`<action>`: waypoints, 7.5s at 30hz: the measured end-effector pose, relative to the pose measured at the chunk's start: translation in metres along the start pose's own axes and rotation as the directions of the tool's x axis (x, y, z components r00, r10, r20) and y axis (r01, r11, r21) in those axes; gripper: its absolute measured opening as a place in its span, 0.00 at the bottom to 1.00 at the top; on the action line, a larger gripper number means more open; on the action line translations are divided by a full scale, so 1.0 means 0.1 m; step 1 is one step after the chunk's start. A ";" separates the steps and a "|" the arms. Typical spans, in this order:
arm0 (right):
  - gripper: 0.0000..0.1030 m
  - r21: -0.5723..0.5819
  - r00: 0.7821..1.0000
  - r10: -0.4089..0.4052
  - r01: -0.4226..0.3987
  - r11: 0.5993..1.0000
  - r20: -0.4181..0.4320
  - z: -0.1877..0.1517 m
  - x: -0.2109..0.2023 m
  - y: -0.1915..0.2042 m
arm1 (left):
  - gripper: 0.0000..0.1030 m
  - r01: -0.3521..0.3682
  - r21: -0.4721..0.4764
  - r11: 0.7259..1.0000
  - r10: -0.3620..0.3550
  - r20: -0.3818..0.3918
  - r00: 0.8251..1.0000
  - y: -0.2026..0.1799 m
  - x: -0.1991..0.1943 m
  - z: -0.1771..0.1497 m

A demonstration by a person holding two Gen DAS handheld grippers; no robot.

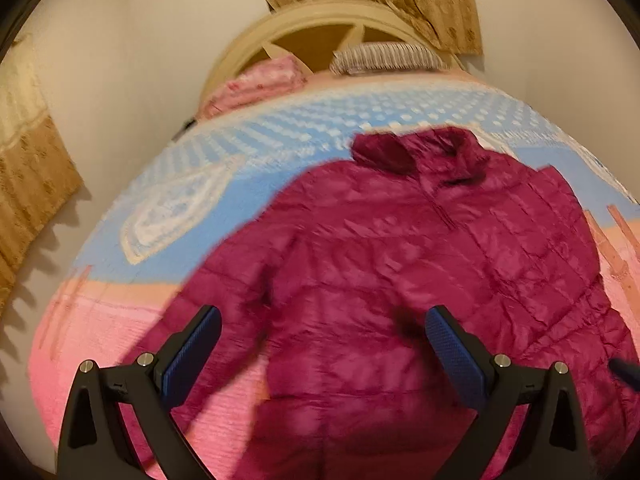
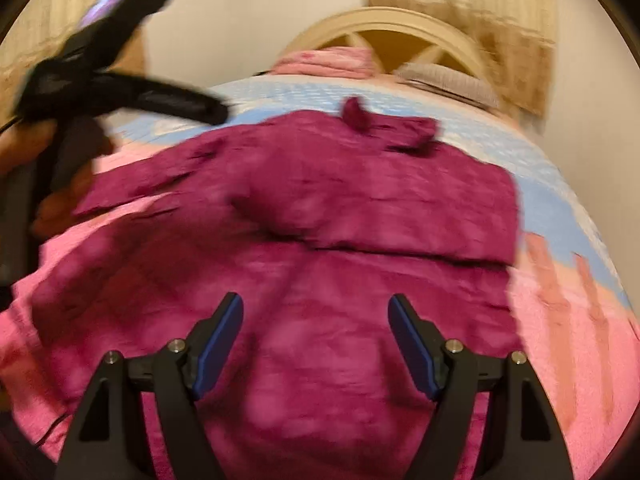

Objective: Fold large clothes

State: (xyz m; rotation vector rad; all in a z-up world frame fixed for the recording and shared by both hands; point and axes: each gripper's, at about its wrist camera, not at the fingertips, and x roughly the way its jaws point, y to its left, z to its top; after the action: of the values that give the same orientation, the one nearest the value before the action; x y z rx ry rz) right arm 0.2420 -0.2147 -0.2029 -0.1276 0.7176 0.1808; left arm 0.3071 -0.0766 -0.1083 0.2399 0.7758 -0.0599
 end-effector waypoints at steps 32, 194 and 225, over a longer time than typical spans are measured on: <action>0.92 0.064 0.981 -0.177 0.183 0.981 -0.084 -0.34 0.25 -0.44 | 0.15 0.167 -0.039 0.985 -0.170 -0.130 0.977 -0.47 0.58 0.07; 0.99 0.050 0.994 -0.112 0.111 0.993 0.012 0.48 0.36 -0.30 | 0.06 -0.252 -0.183 0.950 0.294 0.259 0.920 1.44 -0.96 0.03; 0.99 0.193 0.987 -0.135 0.149 0.970 -0.083 0.02 0.47 -0.92 | 0.87 0.042 0.133 0.990 -0.083 0.314 0.946 -0.74 -0.56 0.26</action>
State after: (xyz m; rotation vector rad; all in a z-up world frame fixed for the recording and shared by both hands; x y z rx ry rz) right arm 0.2969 -0.2989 -0.2275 0.0059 0.7890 -0.0332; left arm 0.2746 -0.1564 -0.0653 0.3158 0.4567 -0.2034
